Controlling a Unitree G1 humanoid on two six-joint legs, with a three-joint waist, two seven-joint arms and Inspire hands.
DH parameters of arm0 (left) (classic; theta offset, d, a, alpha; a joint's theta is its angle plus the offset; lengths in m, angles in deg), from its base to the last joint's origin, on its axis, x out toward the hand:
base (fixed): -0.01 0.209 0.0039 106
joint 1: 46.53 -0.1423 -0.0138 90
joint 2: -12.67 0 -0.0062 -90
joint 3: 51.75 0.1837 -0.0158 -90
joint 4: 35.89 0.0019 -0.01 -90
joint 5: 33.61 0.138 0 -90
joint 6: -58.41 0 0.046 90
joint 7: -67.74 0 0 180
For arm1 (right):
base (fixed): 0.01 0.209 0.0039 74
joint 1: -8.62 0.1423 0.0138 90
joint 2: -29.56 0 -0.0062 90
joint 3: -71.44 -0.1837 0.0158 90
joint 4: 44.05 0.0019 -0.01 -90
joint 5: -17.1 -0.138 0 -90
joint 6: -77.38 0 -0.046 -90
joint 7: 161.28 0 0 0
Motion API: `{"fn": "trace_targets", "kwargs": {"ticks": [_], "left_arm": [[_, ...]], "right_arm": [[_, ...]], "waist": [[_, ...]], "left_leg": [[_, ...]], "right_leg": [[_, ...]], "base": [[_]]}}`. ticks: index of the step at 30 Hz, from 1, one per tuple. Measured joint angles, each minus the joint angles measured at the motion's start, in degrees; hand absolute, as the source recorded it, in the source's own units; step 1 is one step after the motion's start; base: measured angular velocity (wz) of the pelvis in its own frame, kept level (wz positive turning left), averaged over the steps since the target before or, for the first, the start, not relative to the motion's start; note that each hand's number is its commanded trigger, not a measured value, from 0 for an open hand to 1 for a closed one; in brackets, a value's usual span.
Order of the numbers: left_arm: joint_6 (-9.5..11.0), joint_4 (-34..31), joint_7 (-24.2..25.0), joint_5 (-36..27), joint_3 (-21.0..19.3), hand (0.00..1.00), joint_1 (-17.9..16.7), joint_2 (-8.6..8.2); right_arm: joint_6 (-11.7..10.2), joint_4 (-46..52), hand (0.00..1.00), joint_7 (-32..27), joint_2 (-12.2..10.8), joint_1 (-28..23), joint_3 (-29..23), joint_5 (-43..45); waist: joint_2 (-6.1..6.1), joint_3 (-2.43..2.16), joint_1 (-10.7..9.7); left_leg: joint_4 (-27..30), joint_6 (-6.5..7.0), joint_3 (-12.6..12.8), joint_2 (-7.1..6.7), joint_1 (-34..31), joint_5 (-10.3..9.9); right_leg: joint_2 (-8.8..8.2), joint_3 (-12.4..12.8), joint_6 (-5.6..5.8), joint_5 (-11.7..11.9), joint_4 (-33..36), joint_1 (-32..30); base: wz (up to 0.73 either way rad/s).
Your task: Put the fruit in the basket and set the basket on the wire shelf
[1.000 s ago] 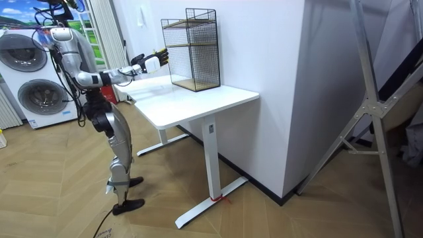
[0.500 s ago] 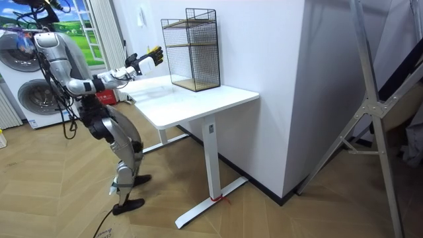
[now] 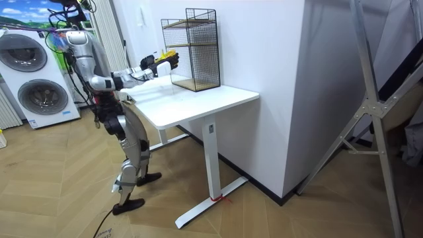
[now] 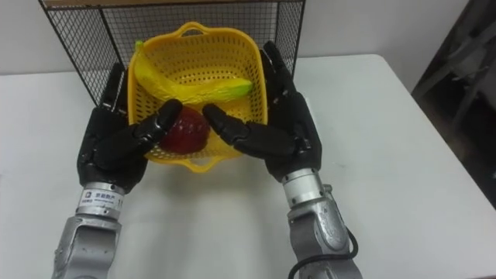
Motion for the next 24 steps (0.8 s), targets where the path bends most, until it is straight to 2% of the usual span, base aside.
{"fn": "trace_targets", "kwargs": {"ticks": [1, 2, 4, 6, 7, 8, 9, 10, 11, 12, 13, 14, 15, 16, 17, 18, 19, 20, 21, 22, 24], "left_arm": [[0.15, -0.52, 0.2, -0.03, -0.01, 0.0, 0.0, 0.04], [0.23, -0.52, 0.34, -0.09, -0.02, 0.0, 0.0, 0.01], [0.22, -0.53, 0.34, -0.06, -0.01, 0.0, 0.0, -0.08], [0.12, -0.53, 0.34, -0.07, 0.03, 0.0, 0.01, -0.09], [-0.09, -0.53, 0.33, -0.11, 0.04, 0.0, 0.01, -0.14], [-0.28, -0.53, 0.31, -0.18, 0.04, 0.0, 0.01, -0.01], [-0.29, -0.53, 0.28, -0.28, 0.03, 0.0, 0.01, 0.11], [-0.45, -0.52, 0.18, -0.27, 0.09, 0.0, 0.0, 0.12], [-0.62, -0.52, 0.17, -0.23, 0.11, 0.0, 0.01, 0.03], [-0.62, -0.53, 0.14, -0.23, 0.07, 0.0, 0.02, 0.01], [-0.62, -0.53, 0.01, -0.23, 0.0, 0.0, 0.01, 0.0], [-0.67, -0.53, -0.1, -0.1, 0.08, 0.0, 0.05, -0.06], [-0.75, -0.53, -0.16, -0.07, 0.24, 0.0, 0.05, -0.07], [-0.64, -0.53, -0.18, -0.2, -0.05, 0.0, 0.27, -0.12], [-0.63, -0.53, -0.31, -0.27, -0.14, 0.0, 0.35, -0.12], [-0.64, -0.52, -0.38, -0.22, -0.09, 0.0, 0.35, -0.14], [-0.6, -0.34, -0.52, -0.2, -0.13, 0.0, 0.99, -0.14], [-0.61, -0.24, -0.94, -0.19, -0.2, 0.0, 1.6, -0.09], [-0.62, -0.15, -1.08, -0.15, -0.19, 0.0, 1.69, -0.08], [-0.8, -0.02, -1.16, -0.16, 0.0, 0.0, 1.65, -0.09], [-0.79, -0.02, -1.24, -0.15, -0.01, 0.0, 1.59, 0.01]], "right_arm": [[-0.05, 0.0, 0.0, 0.0, -0.01, 0.02, 0.0, -0.03], [-0.05, 0.06, 0.0, -0.01, -0.01, 0.2, -0.03, -0.03], [-0.06, 0.17, 0.0, -0.11, 0.0, 0.86, -0.09, -0.01], [-0.12, 0.61, 0.0, -0.63, 0.01, 1.38, -0.1, -0.02], [-0.33, 0.73, 0.0, -0.64, 0.06, 1.51, -0.11, -0.24], [-0.33, 0.75, 0.0, -0.65, 0.05, 1.6, -0.09, -0.28], [-0.33, 0.75, 0.0, -0.65, -0.02, 1.64, -0.07, -0.27], [-0.34, 0.75, 0.0, -0.64, 0.08, 1.75, -0.07, -0.27], [-0.38, 0.75, 0.0, -0.64, 0.12, 1.83, -0.09, -0.09], [-0.44, 0.75, 0.0, -0.64, 0.08, 1.85, -0.09, 0.03], [-0.5, 0.74, 0.0, -0.63, -0.01, 1.8, -0.08, 0.2], [-0.5, 0.74, 0.0, -0.6, 0.0, 1.84, -0.16, 0.27], [-0.51, 0.74, 0.0, -0.61, -0.01, 1.84, -0.24, 0.3], [-0.52, 0.74, 0.0, -0.54, 0.0, 2.05, -0.27, 0.3], [-0.41, 0.73, 0.0, -0.43, 0.1, 1.83, -0.19, 0.3], [-0.26, 0.72, 0.0, -0.44, 0.1, 1.64, -0.19, 0.31], [-0.16, 0.7, 0.0, -0.45, 0.01, 1.85, -0.22, 0.31], [-0.1, 0.68, 0.0, -0.56, 0.11, 2.25, -0.29, 0.29], [-0.08, 0.58, 0.0, -0.57, 0.3, 2.35, -0.29, 0.27], [-0.02, 0.07, 0.0, -0.62, 0.57, 2.3, -0.34, 0.26], [0.3, -0.14, 0.0, -0.7, 0.5, 2.32, -0.33, 0.29]], "waist": [[-0.38, 0.16, 0.19], [-0.68, 0.12, 0.18], [-0.57, 0.06, 0.02], [-0.56, 0.06, -0.33], [-0.56, 0.06, -0.48], [-0.54, 0.06, -0.42], [-0.63, 0.07, -0.44], [-0.58, 0.09, -0.46], [-0.22, 0.13, -0.37], [0.02, 0.28, -0.28], [0.37, 0.45, -0.25], [1.62, 0.73, -0.38], [1.72, 0.48, -0.68], [1.88, 0.37, -0.7], [2.41, 0.69, -1.03], [2.49, 0.67, -1.41], [2.36, 0.77, -1.74], [2.25, 0.99, -1.84], [2.33, 1.12, -1.97], [2.66, 0.95, -2.29], [2.5, 0.81, -1.87]], "left_leg": [[0.38, 0.1, 0.19, -0.59, 0.0, -0.44], [0.55, 0.35, 0.35, -0.68, -0.05, -1.09], [1.5, 0.9, 0.79, -1.11, -0.74, -2.01], [1.58, 1.77, 1.17, -1.79, -0.87, -2.96], [1.9, 2.46, 1.33, -2.55, -0.84, -3.72], [2.44, 3.16, 1.61, -3.15, -0.29, -4.68], [2.44, 3.49, 1.64, -3.62, 0.15, -5.07], [2.5, 4.19, 1.73, -4.47, 1.29, -5.62], [2.37, 4.74, 1.67, -4.92, 2.44, -6.1], [2.06, 4.99, 1.66, -4.98, 3.2, -6.28], [1.29, 5.35, 1.37, -5.17, 4.51, -6.53], [0.89, 5.64, 0.07, -5.2, 5.16, -6.69], [0.47, 5.83, -0.4, -5.18, 5.27, -6.79], [-0.52, 6.08, -0.41, -5.11, 5.53, -6.57], [-1.12, 6.35, -0.56, -4.75, 5.94, -6.14], [-1.48, 6.49, -0.57, -4.68, 6.11, -6.03], [-1.81, 6.57, -0.63, -4.72, 5.99, -5.8], [-1.73, 6.54, -0.61, -4.75, 5.79, -5.78], [-1.63, 6.49, -0.93, -4.75, 5.82, -5.78], [-2.27, 6.01, -1.58, -4.53, 6.15, -5.42], [-4.02, 5.46, -1.76, -3.97, 6.94, -4.79]], "right_leg": [[-0.18, 0.03, 0.23, -0.34, -0.03, 0.37], [-0.5, 0.07, 0.48, -0.69, -0.04, 0.43], [-1.09, -0.04, 1.05, -1.01, 0.21, 0.53], [-2.35, -0.7, 1.98, -1.51, 3.02, -0.39], [-3.49, -0.98, 2.39, -1.7, 7.91, -2.18], [-4.73, -0.83, 3.36, -1.25, 13.69, -4.16], [-5.46, -0.82, 4.12, -0.8, 16.53, -5.07], [-6.8, -0.59, 5.2, 1.01, 21.6, -6.66], [-7.25, -0.17, 5.32, 3.49, 25.2, -7.72], [-7.33, 0.05, 5.25, 4.73, 26.27, -7.91], [-7.31, -0.04, 5.61, 7.23, 27.81, -8.52], [-6.75, -0.42, 5.98, 9.14, 28.54, -8.86], [-6.48, -0.41, 6.09, 8.83, 28.36, -9.23], [-6.15, -0.34, 5.93, 6.63, 27.38, -10.87], [-5.34, -0.09, 5.52, 4.49, 24.41, -12.16], [-4.79, 0.01, 5.53, 3.91, 21.92, -12.66], [-3.89, 0.43, 5.33, 3.64, 15.28, -13.33], [-2.83, 0.64, 4.9, 4.82, 7.72, -13.71], [-2.31, 0.78, 4.09, 7.67, 6.37, -13.74], [-1.71, 0.64, 3.59, 8.87, 4.33, -12.69], [-0.7, 0.35, 3.17, 10.3, 1.6, -11.66]], "base": [[0.05], [0.07], [0.0], [0.09], [0.19], [0.17], [0.18], [0.17], [0.14], [0.04], [0.08], [0.13], [0.1], [0.07], [0.08], [0.18], [0.11], [0.1], [0.1], [0.0], [-0.09]]}}
